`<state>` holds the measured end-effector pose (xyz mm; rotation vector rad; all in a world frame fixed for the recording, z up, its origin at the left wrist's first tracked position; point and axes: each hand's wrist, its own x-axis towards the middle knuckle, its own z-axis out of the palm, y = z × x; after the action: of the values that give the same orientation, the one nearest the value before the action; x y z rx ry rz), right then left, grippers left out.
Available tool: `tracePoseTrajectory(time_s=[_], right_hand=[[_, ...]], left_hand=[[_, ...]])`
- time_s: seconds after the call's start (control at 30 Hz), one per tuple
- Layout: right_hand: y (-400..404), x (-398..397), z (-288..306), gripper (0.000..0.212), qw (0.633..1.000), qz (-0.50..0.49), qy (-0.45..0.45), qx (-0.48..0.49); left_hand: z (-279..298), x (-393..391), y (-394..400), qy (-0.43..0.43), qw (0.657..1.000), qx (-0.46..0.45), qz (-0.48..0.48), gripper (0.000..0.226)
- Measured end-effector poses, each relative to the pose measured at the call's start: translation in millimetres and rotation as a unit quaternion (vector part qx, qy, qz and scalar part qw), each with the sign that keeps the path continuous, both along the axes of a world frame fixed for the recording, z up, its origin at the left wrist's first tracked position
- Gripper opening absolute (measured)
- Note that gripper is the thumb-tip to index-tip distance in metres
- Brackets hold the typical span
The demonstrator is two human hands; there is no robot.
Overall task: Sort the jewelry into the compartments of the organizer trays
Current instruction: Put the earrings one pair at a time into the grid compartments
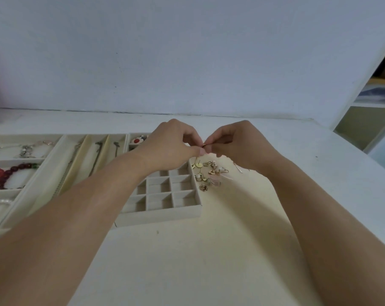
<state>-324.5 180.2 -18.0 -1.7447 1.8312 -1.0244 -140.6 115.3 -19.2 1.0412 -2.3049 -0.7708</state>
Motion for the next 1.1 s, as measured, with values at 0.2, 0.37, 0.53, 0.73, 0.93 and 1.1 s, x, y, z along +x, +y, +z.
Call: tracePoseTrajectory(time_s=[0.2, 0.37, 0.53, 0.73, 0.93, 1.1], right_hand=[[-4, 3, -7, 0.006, 0.991, 0.025, -0.130, 0.017], [-8, 2, -17, 0.008, 0.995, -0.013, 0.097, -0.003], [-13, 9, -27, 0.014, 0.973, 0.041, 0.224, 0.027], [-18, 10, -32, 0.021, 0.956, 0.060, 0.288, 0.009], [-22, 16, -33, 0.019, 0.933, 0.061, 0.355, 0.006], [-28, 24, -34, 0.022, 0.919, 0.036, 0.392, 0.009]], left_hand=[[2, 1, -4, 0.038, 0.998, -0.009, 0.041, 0.004], [-1, 2, -9, 0.056, 0.994, 0.016, 0.094, 0.009], [0, 5, -11, 0.090, 0.988, 0.027, 0.126, 0.009], [-1, 6, -11, 0.110, 0.987, 0.046, 0.104, 0.011], [-4, 6, -13, 0.081, 0.992, 0.044, 0.091, 0.012], [-4, 7, -14, 0.087, 0.990, 0.046, 0.100, 0.012]])
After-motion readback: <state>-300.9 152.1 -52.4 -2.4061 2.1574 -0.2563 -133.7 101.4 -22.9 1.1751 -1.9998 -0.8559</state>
